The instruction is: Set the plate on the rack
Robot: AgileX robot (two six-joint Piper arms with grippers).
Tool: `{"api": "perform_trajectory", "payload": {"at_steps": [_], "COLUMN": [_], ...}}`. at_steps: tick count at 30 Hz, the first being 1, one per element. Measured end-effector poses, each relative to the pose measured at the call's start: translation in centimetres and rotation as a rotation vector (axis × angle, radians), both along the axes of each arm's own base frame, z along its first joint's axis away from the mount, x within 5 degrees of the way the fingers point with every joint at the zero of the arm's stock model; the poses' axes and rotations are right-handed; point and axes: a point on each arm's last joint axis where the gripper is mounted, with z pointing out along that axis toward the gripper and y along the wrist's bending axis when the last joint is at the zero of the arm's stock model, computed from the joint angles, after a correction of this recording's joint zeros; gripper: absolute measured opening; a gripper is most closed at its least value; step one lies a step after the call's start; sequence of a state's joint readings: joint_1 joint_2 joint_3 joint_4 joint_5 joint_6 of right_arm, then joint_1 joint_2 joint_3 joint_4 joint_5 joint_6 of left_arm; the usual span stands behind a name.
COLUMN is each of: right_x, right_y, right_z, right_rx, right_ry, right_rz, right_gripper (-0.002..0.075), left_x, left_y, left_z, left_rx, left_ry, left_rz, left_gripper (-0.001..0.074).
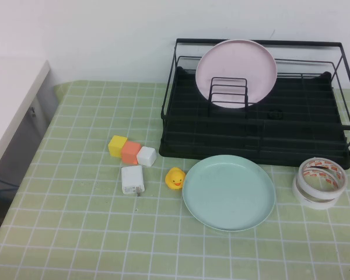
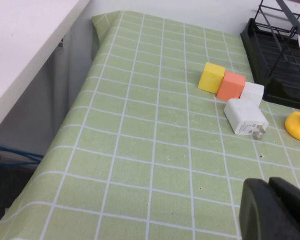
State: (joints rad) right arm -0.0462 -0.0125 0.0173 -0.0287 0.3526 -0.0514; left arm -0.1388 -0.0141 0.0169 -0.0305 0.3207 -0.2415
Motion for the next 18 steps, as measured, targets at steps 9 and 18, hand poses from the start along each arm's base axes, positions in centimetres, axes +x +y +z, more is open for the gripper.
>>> {"api": "perform_trajectory", "payload": {"at_steps": [9, 18], "right_x": [0.00, 0.00], "right_y": [0.00, 0.02], "right_z": [0.00, 0.00], "right_rx": [0.000, 0.005], "right_ry": [0.000, 0.000], "right_rz": [0.000, 0.000], "right_gripper": [0.0009, 0.0009], "left_x": [0.05, 0.13], "left_y": [0.00, -0.12], "left_z": [0.17, 0.51], "left_rx": [-0.003, -0.055], "left_ry": [-0.020, -0.056], "left_rz": [0.000, 0.000], "left_gripper": [-0.0002, -0.0001]}}
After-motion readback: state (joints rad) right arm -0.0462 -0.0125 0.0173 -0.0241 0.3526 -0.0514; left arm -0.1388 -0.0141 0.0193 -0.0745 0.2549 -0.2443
